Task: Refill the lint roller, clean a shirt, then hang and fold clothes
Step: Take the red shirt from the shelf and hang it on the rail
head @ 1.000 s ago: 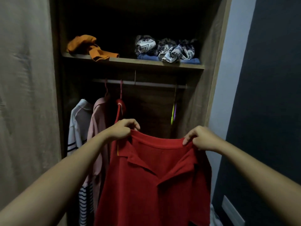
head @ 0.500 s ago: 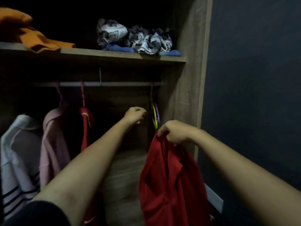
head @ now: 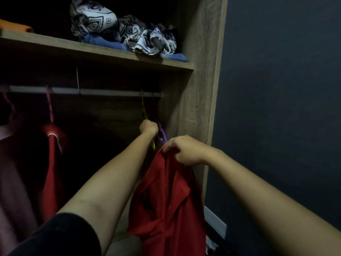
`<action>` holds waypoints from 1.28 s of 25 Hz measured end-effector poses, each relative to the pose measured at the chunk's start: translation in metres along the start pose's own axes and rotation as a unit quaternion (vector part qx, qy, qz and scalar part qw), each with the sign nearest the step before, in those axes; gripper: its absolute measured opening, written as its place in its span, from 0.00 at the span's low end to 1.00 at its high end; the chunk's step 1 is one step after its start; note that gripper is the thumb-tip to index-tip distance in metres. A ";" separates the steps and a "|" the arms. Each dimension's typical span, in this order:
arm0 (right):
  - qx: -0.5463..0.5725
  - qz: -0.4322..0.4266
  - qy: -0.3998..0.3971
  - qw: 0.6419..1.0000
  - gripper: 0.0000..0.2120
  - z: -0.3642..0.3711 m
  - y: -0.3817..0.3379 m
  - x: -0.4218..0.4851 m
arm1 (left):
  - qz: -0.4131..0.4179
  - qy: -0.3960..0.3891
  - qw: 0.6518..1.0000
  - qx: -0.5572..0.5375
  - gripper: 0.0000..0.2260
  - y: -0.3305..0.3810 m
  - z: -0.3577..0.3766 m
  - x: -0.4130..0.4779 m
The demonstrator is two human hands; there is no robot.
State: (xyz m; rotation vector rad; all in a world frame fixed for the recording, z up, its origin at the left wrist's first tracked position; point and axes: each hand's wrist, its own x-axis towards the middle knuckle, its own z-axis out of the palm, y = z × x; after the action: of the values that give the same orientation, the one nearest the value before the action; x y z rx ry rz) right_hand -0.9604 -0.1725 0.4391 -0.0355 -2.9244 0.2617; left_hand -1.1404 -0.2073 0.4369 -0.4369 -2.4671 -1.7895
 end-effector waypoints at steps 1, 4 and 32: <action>0.002 -0.006 -0.001 1.000 0.26 0.001 0.001 0.002 | 0.012 0.014 1.000 0.013 0.17 0.003 -0.004 -0.001; 0.012 -0.020 -0.006 1.000 0.26 0.006 0.002 0.008 | 0.020 0.055 0.998 0.032 0.17 0.002 -0.018 -0.011; 0.237 -0.045 0.110 0.964 0.27 0.066 -0.009 0.050 | 0.318 0.186 0.912 0.179 0.16 -0.235 -0.255 -0.239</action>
State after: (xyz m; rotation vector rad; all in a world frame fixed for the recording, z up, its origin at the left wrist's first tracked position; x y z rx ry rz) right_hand -1.0232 -0.1902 0.3868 0.1311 -2.5614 0.8705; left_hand -1.0028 -0.5595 0.2513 -0.6878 -1.9933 -1.0263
